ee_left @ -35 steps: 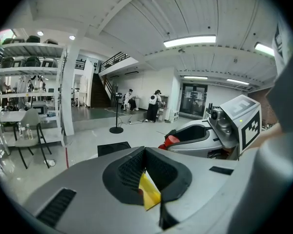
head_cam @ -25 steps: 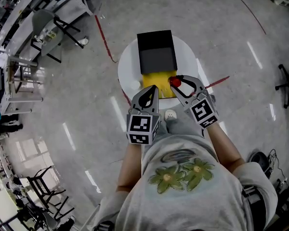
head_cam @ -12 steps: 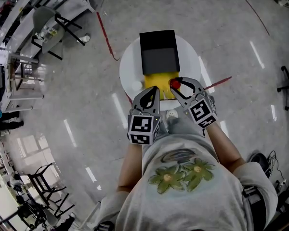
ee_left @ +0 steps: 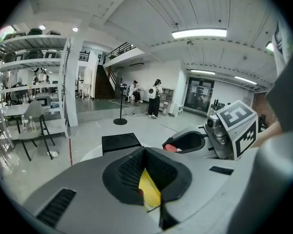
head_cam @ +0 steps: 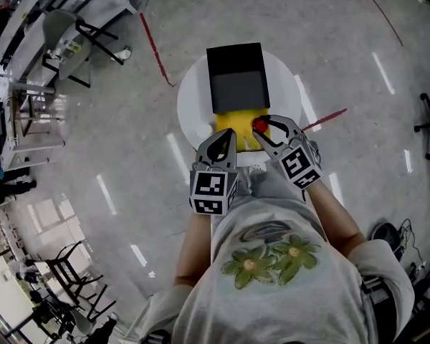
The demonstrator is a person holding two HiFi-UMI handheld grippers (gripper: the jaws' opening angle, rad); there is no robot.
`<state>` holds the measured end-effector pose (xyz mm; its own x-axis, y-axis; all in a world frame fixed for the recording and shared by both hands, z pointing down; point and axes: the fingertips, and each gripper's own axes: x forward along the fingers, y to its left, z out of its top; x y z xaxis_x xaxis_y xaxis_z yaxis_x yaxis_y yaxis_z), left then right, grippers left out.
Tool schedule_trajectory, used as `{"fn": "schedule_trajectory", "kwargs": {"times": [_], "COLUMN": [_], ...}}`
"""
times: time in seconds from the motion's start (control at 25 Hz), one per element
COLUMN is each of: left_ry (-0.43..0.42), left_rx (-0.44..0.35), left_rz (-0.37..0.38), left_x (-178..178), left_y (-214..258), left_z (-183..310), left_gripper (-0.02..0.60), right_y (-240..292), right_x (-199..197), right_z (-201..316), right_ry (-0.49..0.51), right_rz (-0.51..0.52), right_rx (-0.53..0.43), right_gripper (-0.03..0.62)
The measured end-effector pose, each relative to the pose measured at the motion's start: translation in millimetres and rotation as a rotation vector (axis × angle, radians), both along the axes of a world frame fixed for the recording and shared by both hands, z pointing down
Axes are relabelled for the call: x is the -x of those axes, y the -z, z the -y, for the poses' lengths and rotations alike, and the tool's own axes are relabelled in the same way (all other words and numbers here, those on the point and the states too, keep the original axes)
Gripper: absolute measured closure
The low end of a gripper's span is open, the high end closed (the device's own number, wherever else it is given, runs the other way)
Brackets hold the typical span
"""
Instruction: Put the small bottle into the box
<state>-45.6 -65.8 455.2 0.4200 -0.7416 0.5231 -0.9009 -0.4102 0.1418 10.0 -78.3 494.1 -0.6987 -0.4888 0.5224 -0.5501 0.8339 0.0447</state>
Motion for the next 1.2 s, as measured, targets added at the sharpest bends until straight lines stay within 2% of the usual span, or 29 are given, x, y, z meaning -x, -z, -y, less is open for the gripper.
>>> {"fn": "schedule_trajectory", "kwargs": {"times": [0.44,1.2], "left_ry": [0.005,0.006], "left_rx": [0.054,0.092], "left_rz": [0.001,0.008], "left_x": [-1,5], "left_y": [-26,-46], "left_z": [8,19], "left_gripper": [0.581,0.581], "right_y": [-28,-66], "right_x": [0,-2], "right_z": [13,27], "right_ry": [0.034,0.029], "right_rz": [-0.037,-0.075], "right_rx": [0.035,0.104], "right_gripper": [0.444,0.444]}}
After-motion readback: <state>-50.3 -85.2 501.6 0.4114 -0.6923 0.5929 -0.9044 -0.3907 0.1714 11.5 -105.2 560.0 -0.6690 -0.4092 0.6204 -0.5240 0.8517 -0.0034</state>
